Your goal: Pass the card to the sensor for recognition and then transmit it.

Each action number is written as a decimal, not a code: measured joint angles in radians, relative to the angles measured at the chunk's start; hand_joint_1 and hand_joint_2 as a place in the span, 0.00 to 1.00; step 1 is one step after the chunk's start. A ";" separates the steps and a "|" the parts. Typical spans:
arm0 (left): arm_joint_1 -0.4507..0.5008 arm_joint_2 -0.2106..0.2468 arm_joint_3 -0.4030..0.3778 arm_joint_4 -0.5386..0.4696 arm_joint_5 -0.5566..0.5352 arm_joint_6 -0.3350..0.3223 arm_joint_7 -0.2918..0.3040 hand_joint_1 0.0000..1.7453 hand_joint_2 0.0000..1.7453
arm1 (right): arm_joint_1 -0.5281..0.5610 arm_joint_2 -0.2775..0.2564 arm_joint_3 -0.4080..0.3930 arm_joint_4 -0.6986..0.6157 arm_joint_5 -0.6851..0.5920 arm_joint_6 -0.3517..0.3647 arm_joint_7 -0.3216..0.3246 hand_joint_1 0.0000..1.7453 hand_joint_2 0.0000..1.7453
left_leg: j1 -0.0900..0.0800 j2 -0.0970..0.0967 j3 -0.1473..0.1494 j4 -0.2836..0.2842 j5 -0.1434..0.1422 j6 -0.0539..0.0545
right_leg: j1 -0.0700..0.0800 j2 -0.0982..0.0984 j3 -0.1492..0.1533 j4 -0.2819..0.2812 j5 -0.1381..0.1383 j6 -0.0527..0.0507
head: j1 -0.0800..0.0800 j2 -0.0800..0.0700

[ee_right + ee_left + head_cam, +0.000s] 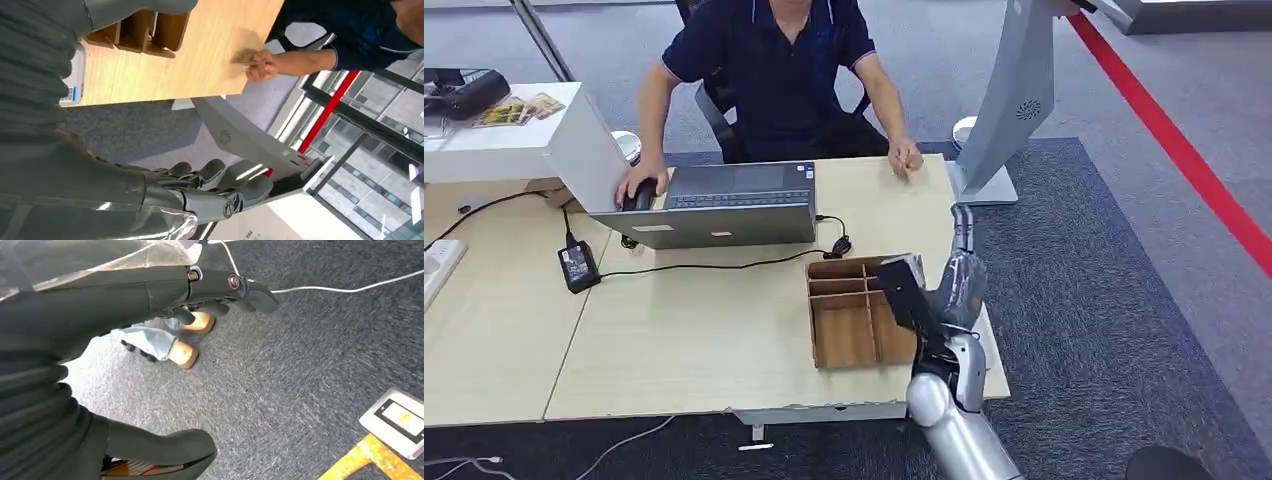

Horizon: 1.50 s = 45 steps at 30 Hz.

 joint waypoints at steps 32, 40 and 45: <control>0.000 0.002 -0.004 0.000 0.004 0.000 0.003 0.00 1.00 | 0.015 -0.034 0.025 0.000 0.340 -0.001 0.055 0.00 1.00 | 0.000 0.000 0.000 0.000 0.000 0.000 | 0.000 0.000 0.000 0.000 0.000 0.000 | 0.000 0.000; 0.000 0.003 -0.017 0.000 0.007 0.000 0.003 0.00 1.00 | 0.017 -0.035 0.021 0.000 0.365 -0.001 0.073 0.00 1.00 | 0.000 0.000 0.000 0.000 0.000 0.000 | 0.000 0.000 0.000 0.000 0.000 0.000 | 0.000 0.000; 0.000 0.003 -0.024 0.000 0.002 0.000 0.000 0.00 1.00 | 0.009 -0.036 0.021 0.002 0.378 -0.001 0.086 0.00 1.00 | 0.000 0.000 0.000 0.000 0.000 0.000 | 0.000 0.000 0.000 0.000 0.000 0.000 | 0.000 0.000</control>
